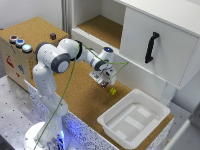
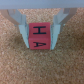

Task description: Place the pink block on top of the drawer

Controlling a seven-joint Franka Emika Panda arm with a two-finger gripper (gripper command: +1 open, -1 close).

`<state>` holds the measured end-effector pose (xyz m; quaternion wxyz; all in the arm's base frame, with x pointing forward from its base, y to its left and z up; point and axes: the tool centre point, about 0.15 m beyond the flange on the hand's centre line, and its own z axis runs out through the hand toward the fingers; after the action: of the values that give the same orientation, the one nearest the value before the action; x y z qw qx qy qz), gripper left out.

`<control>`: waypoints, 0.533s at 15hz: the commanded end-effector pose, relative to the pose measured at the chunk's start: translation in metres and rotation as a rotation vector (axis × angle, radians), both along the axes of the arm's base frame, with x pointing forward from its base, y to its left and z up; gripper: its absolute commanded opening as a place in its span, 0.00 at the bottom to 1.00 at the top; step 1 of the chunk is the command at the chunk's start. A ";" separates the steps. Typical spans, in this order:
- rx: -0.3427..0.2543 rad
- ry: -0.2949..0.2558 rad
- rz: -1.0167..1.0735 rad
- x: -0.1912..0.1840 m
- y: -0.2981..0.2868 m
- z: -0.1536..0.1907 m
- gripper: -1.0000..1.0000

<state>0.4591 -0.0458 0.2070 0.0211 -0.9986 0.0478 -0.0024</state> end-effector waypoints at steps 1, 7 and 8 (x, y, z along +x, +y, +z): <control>-0.034 -0.020 0.039 -0.008 -0.003 0.046 0.00; -0.056 -0.073 0.256 -0.024 0.053 0.125 0.00; -0.057 -0.067 0.298 -0.024 0.062 0.130 0.00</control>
<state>0.4565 -0.0270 0.2751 0.0207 -0.9989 -0.0345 -0.0254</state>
